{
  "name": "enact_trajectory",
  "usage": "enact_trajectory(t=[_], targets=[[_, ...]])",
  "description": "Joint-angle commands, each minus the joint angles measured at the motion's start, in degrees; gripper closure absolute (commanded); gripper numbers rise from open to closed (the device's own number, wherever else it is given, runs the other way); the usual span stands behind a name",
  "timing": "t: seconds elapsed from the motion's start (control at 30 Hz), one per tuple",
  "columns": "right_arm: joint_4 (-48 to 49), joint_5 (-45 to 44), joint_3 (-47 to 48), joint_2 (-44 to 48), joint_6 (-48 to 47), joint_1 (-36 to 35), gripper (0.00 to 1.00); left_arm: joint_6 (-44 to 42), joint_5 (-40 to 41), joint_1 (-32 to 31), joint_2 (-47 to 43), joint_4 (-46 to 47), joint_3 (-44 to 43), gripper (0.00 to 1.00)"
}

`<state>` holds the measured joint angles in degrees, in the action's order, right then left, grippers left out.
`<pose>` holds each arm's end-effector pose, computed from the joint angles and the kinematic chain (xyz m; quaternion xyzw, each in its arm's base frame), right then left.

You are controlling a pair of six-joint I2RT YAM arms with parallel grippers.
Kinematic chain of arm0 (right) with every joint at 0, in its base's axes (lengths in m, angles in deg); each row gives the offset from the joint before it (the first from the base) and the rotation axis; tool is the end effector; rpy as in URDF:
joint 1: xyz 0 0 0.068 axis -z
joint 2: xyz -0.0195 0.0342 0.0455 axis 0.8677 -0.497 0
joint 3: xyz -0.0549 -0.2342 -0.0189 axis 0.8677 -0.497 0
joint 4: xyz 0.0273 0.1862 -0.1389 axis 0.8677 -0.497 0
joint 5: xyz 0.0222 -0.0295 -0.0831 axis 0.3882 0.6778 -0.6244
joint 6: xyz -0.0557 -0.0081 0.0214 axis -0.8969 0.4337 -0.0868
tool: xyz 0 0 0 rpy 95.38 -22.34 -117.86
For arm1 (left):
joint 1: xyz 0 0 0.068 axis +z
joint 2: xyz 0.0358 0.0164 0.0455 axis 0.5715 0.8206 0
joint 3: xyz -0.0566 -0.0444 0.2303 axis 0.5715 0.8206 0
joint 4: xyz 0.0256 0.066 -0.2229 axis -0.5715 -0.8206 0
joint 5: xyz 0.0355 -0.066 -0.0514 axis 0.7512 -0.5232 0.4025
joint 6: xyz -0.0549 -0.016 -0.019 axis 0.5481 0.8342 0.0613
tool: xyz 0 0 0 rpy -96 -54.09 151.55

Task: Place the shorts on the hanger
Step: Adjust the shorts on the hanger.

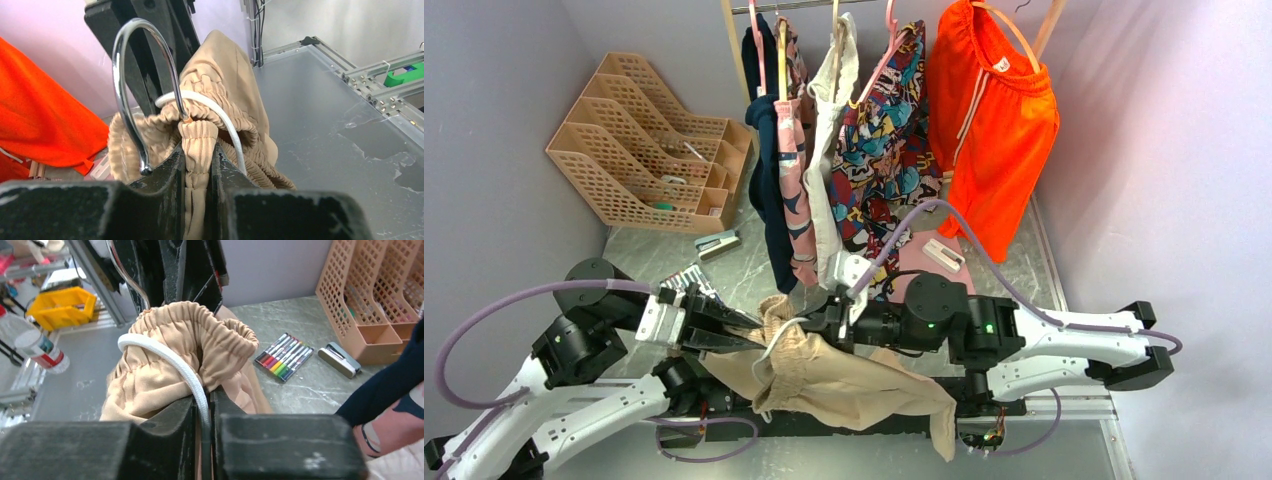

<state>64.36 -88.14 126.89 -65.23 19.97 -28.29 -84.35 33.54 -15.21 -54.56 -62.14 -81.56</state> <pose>0.0095 0.2298 0.3977 -0.4676 0.5515 0.4770 0.4997 0.0286 -0.0893 0.3925 0.5728 0.3621 -0.5220 0.5179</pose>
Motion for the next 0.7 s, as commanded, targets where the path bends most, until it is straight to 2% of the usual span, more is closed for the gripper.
enact_trajectory(t=[0.0, 0.27, 0.4, 0.53, 0.67], targets=[[6.02, -6.17, -1.05, 5.28, -0.89, -0.36, 0.92, -2.19, 3.33, 0.49, -0.14, 3.35, -1.14, 0.93], [2.76, -10.31, 0.66, 8.13, -2.65, -0.35, 0.93, -1.67, 7.79, 0.40, -1.52, 0.83, 0.05, 0.93], [0.48, -10.55, 2.17, 7.87, -3.14, -0.32, 0.85, -1.75, 9.49, 0.42, -1.60, 0.63, 0.39, 0.93], [-0.96, -9.68, 3.02, 7.51, -3.41, -0.32, 0.71, -1.76, 10.31, 0.48, -1.59, 0.83, 0.93, 0.93], [-2.95, -10.13, 3.93, 6.79, -3.37, -0.35, 0.70, -1.50, 10.17, 0.42, -1.65, 1.43, 0.78, 0.93]])
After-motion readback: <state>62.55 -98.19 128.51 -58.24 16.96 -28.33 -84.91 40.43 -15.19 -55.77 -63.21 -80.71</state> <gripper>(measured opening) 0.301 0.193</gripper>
